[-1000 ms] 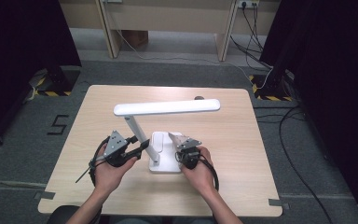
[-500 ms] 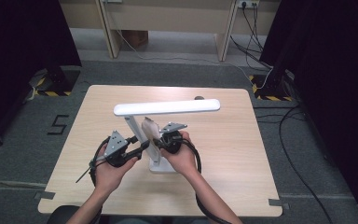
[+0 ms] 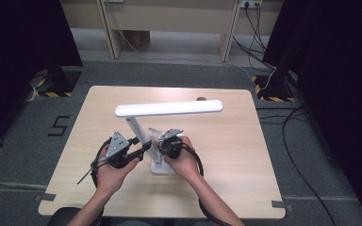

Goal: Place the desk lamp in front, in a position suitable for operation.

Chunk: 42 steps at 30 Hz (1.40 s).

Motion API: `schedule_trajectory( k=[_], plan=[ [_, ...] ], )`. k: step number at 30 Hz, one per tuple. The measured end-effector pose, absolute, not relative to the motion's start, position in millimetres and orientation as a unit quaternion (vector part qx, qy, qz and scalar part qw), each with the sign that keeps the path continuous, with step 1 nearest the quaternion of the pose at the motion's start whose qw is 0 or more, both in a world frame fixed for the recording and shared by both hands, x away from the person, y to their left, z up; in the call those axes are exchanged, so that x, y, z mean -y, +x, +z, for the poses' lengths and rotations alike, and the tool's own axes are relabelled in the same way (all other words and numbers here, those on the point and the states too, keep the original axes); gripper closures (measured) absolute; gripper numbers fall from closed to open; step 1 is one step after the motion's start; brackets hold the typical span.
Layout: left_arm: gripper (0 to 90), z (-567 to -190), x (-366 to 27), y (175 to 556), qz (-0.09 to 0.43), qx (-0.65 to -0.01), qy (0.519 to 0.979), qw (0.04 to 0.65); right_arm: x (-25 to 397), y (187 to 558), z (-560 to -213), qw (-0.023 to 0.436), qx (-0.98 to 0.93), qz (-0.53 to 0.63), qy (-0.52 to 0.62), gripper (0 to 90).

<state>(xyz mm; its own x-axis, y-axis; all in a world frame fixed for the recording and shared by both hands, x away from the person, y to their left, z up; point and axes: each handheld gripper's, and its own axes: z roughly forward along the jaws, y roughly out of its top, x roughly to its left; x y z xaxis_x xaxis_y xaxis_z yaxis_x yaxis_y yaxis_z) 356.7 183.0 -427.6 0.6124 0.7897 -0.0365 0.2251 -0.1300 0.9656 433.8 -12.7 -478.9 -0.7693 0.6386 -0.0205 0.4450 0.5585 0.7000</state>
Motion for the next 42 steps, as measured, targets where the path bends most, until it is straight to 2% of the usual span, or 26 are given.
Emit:
schedule_trajectory(
  k=[19,25,32,36,42],
  plan=[
    [58.3,-427.5,-183.0,355.8,0.257,-0.359,0.708,0.552,66.4,439.6,-485.1,0.201,-0.862,0.302,0.353,85.1],
    [58.3,-427.3,-183.1,355.8,0.258,-0.358,0.708,0.552,72.5,443.0,-477.1,0.226,-0.854,0.303,0.358,85.2],
    [58.3,-427.6,-183.2,355.8,0.259,-0.357,0.708,0.551,47.7,446.6,-456.8,0.222,-0.845,0.357,0.332,85.2],
    [58.3,-427.8,-183.1,355.6,0.259,-0.357,0.708,0.551,24.2,449.1,-451.8,0.197,-0.845,0.379,0.321,85.2],
    [58.3,-428.0,-182.9,355.6,0.259,-0.357,0.708,0.552,-3.7,459.2,-465.3,0.174,-0.864,0.358,0.308,85.1]
  ],
)
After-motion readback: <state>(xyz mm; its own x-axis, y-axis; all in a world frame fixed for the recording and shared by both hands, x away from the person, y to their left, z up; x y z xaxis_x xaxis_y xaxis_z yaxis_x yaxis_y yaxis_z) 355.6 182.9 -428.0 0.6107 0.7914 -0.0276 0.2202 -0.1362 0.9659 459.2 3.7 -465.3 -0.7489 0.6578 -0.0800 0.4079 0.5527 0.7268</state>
